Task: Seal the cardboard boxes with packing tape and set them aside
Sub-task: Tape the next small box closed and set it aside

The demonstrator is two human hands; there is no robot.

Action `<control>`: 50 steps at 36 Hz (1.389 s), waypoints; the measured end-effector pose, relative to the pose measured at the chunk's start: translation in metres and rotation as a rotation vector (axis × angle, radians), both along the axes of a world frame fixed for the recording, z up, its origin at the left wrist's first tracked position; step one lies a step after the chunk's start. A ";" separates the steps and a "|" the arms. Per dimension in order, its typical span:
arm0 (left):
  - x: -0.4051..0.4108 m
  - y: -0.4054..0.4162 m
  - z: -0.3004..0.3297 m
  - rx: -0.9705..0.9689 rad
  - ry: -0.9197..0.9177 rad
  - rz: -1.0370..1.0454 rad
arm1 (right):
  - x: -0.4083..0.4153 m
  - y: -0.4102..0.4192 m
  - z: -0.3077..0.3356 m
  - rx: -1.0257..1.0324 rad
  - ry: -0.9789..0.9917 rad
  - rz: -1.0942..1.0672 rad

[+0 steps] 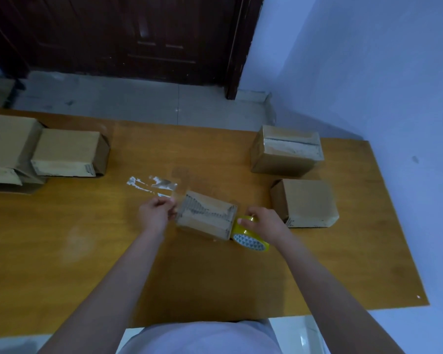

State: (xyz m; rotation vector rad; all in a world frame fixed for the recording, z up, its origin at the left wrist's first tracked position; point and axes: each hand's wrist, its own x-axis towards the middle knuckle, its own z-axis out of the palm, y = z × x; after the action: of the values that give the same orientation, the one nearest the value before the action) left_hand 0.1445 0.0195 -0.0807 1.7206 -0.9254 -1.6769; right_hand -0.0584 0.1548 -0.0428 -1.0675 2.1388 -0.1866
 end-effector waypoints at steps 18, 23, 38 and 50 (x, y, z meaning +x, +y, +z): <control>-0.019 -0.029 -0.011 0.189 -0.219 -0.302 | 0.015 0.004 -0.002 -0.076 -0.070 -0.078; -0.022 -0.026 -0.019 0.252 -0.119 -0.326 | 0.035 0.019 -0.005 -0.107 -0.091 -0.141; -0.045 -0.031 -0.019 0.104 -0.181 -0.344 | 0.096 0.052 -0.023 -0.196 -0.139 -0.330; -0.015 0.022 0.002 -0.654 -0.368 -0.606 | 0.105 0.048 -0.028 -0.267 -0.228 -0.452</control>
State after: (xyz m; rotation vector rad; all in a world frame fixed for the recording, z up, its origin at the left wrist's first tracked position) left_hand 0.1298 0.0420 -0.0789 1.3672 -2.0583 -1.1520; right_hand 0.0468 0.2025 -0.0703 -0.6472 2.1516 -0.7858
